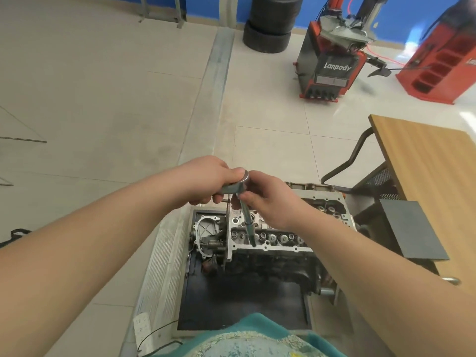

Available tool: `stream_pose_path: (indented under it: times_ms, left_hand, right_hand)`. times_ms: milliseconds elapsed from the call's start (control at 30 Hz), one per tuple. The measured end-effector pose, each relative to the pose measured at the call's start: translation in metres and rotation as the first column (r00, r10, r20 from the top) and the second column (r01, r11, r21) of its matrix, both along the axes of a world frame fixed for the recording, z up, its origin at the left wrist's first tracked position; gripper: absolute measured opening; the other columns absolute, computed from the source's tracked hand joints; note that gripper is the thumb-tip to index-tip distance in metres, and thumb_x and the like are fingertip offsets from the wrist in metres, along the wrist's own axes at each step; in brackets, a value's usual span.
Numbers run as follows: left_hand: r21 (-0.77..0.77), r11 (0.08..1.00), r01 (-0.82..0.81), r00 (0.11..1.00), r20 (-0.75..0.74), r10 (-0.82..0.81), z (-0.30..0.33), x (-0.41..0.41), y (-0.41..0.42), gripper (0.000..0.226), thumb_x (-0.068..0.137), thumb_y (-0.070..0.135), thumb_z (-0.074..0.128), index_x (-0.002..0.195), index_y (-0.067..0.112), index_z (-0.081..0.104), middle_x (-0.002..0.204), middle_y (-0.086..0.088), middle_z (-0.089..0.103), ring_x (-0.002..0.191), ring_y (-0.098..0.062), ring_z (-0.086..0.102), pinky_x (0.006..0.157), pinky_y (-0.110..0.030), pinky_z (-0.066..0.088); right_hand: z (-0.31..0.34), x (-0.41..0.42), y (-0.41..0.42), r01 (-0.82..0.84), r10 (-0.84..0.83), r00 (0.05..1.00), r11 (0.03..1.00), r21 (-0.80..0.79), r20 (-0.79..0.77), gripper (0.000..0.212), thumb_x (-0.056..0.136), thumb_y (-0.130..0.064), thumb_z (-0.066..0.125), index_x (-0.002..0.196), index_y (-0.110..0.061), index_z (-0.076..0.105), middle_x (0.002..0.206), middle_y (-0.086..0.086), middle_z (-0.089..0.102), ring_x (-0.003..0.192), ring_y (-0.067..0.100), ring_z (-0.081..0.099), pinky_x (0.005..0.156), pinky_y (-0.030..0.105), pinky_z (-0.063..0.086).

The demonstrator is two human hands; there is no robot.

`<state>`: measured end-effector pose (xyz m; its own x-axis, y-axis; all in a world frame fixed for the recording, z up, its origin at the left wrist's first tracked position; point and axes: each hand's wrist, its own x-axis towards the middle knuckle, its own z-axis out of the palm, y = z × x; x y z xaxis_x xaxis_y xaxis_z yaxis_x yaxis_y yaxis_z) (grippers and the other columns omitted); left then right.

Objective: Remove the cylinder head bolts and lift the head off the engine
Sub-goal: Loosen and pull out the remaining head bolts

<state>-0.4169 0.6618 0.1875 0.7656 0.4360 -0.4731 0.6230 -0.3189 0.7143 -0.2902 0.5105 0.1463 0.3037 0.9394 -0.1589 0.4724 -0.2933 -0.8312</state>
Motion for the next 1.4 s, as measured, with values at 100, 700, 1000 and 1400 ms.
stream_pose_path:
  times_ms: [100,700,1000,1400]
  left_hand:
    - [0.083,0.994,0.072,0.996,-0.051,-0.068,-0.001,0.011,0.002,0.055,0.105,0.060,0.052,0.098,0.008,0.070,0.061,-0.001,0.064,0.044,-0.016,0.045,0.043,-0.021,0.033]
    - [0.278,0.938,0.210,0.971,-0.173,-0.166,-0.016,0.018,-0.012,0.053,0.105,0.063,0.047,0.099,0.014,0.067,0.090,-0.005,0.070,0.084,-0.023,0.066,0.076,-0.038,0.050]
    - [0.153,0.977,0.151,0.979,-0.160,-0.126,-0.019,0.010,-0.012,0.054,0.106,0.059,0.050,0.104,0.007,0.067,0.076,-0.008,0.064,0.052,-0.020,0.050,0.050,-0.027,0.037]
    - [0.208,0.972,0.109,0.980,-0.185,-0.070,-0.018,0.005,-0.040,0.051,0.106,0.056,0.046,0.098,0.009,0.065,0.086,-0.003,0.066,0.073,-0.023,0.062,0.065,-0.036,0.043]
  right_hand:
    - [-0.008,-0.004,0.004,0.077,-0.077,0.997,0.997,0.008,0.016,0.026,0.096,-0.016,0.074,0.118,-0.021,0.061,0.102,-0.007,0.076,0.098,0.011,0.073,0.094,0.040,0.059]
    - [-0.038,-0.027,0.000,0.296,-0.289,0.954,0.951,0.090,-0.081,0.051,0.094,-0.010,0.067,0.082,-0.058,0.053,0.071,-0.019,0.066,0.050,0.000,0.056,0.046,0.012,0.040]
    - [-0.040,-0.034,0.003,0.304,-0.303,0.953,0.950,0.070,-0.028,0.029,0.091,-0.011,0.065,0.091,-0.038,0.055,0.075,-0.020,0.066,0.057,0.000,0.055,0.048,0.013,0.041]
    - [-0.053,-0.045,-0.006,0.398,-0.394,0.917,0.914,0.072,-0.067,0.032,0.086,-0.014,0.056,0.081,-0.045,0.049,0.069,-0.016,0.064,0.056,-0.002,0.056,0.045,0.014,0.037]
